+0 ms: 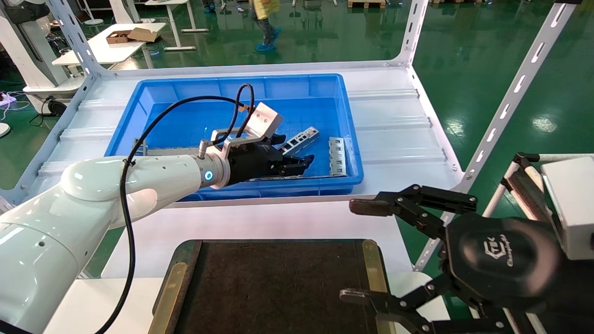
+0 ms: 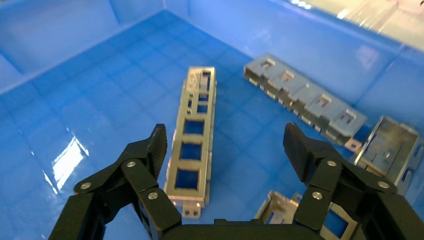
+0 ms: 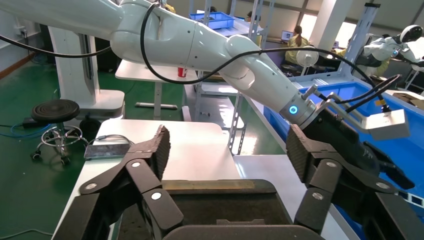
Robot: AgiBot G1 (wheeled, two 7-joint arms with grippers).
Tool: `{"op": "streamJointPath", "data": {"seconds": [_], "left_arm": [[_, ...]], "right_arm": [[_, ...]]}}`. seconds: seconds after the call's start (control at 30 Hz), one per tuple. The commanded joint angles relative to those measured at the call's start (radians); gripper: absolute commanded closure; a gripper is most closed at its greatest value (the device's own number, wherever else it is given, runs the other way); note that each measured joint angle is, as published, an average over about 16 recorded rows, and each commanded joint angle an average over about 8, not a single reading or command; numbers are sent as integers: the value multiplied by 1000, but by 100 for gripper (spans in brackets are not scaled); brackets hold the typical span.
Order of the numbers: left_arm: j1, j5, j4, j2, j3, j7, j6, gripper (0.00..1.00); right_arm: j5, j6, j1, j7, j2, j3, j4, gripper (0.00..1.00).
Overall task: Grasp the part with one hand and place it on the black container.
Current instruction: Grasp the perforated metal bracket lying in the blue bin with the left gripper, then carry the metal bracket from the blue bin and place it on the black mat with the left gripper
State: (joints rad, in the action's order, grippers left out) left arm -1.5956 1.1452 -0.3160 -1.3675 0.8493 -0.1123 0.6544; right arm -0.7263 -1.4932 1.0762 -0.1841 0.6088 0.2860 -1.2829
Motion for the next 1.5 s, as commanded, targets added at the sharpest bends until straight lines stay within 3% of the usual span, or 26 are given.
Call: {"op": "streamJointPath", "data": {"seconds": [0.03,0.87,1.27,1.5], "left_arm": [[3,-11,-2,0,16,-6,-9,100],[5,-174,-32,2,141,-3,-86,100],[-22,-311,-25,7,121,55,-97,100],[-40,-395,-6,30,87,97,17,100]], "right_arm": [[0,0,0,0,0,0,0,100],[1,1,0,1,-1,2,0,100],[2,1,1,1,-1,3,0,100],[2,1,1,2,-1,3,0,100]]}}
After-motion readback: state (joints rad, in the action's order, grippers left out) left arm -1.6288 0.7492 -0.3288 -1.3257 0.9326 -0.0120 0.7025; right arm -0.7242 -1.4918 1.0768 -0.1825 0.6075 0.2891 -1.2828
